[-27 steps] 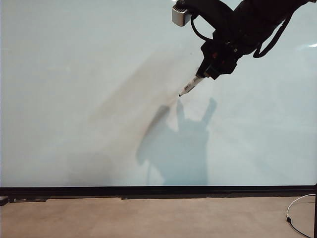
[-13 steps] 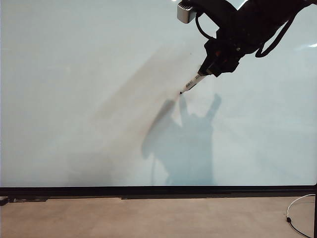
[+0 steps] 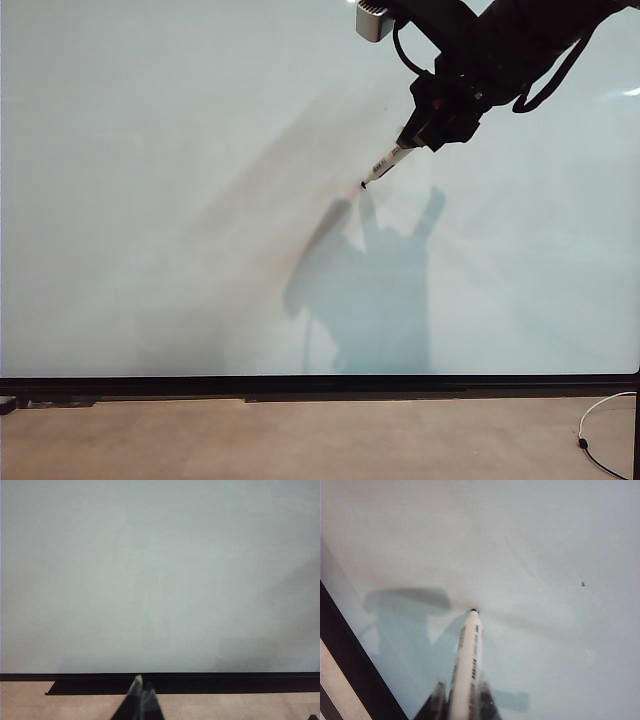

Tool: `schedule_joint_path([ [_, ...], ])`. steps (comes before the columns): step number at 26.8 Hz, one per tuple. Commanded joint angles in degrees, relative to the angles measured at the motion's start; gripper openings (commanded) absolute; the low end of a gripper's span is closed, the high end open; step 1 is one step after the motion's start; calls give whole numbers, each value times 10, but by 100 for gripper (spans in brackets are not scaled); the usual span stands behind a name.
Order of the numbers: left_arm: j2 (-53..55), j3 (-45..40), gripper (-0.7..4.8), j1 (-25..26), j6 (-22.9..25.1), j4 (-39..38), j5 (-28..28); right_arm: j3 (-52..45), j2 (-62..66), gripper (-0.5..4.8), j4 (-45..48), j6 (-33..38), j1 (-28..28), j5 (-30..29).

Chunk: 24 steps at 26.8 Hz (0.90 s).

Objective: Pick up the pen on the shelf to the right of the whiteboard and draw a rectangle.

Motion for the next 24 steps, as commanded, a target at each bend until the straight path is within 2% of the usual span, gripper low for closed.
schedule_joint_path([
  [1,0,2,-5,0,3,4,0,5,-1,-5,25,2,0,2],
  [24,0,2,-4,0,3,4,0,13,-10,-5,28,0,-12,-4],
])
